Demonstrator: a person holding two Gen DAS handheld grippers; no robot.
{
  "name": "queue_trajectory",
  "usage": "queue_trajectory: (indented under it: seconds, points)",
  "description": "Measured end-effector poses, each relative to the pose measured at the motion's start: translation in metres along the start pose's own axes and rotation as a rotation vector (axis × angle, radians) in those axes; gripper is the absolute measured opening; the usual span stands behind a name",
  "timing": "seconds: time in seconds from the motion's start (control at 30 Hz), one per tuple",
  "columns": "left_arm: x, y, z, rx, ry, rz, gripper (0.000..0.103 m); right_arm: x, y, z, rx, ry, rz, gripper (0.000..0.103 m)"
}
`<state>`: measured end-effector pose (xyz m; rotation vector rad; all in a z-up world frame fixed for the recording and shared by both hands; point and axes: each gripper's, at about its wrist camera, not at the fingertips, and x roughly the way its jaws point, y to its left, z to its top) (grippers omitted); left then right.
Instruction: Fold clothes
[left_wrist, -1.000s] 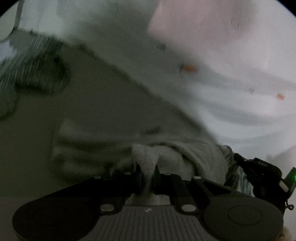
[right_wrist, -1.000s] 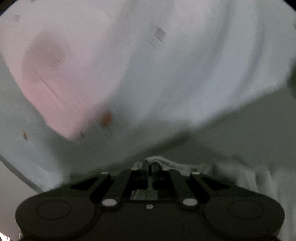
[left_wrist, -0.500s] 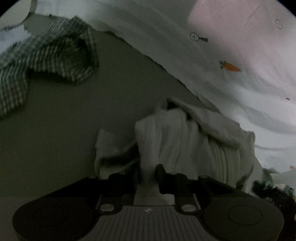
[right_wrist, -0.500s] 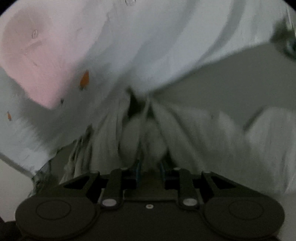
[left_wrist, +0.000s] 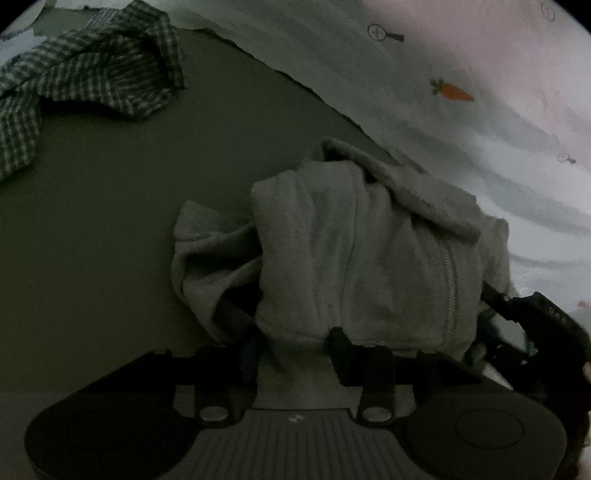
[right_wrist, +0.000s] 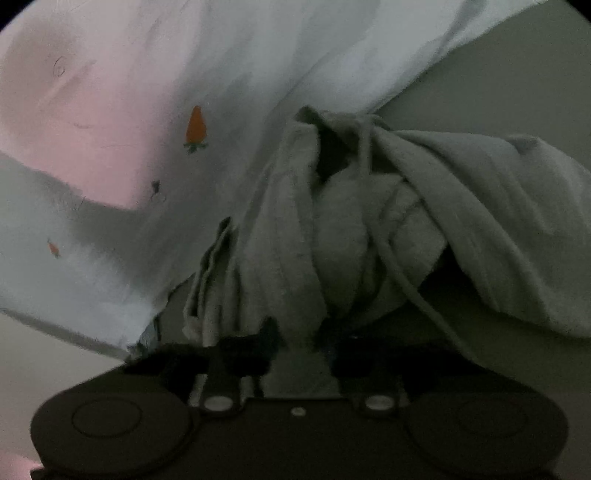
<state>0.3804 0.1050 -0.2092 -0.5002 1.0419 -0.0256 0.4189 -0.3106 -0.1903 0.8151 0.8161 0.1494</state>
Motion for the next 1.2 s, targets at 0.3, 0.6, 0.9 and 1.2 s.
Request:
queue_trajectory:
  seconds: [0.3,0.6,0.9,1.2]
  points:
    - [-0.055,-0.017,-0.01,0.027,-0.124,0.012,0.007,-0.087,0.029,-0.021,-0.134,-0.081,-0.084,0.011]
    - [-0.15,-0.029,-0.086,0.001,-0.192,-0.057,0.007,-0.231,0.023,-0.07,-0.155,-0.21,-0.084,0.01]
    - [-0.141,-0.028,-0.198,-0.034,-0.009,0.056,0.007,-0.277,-0.041,-0.118,-0.14,-0.072,-0.262,0.011]
    - [-0.082,-0.026,-0.242,-0.009,0.085,0.279,0.017,-0.242,-0.094,-0.136,-0.229,0.072,-0.368,0.012]
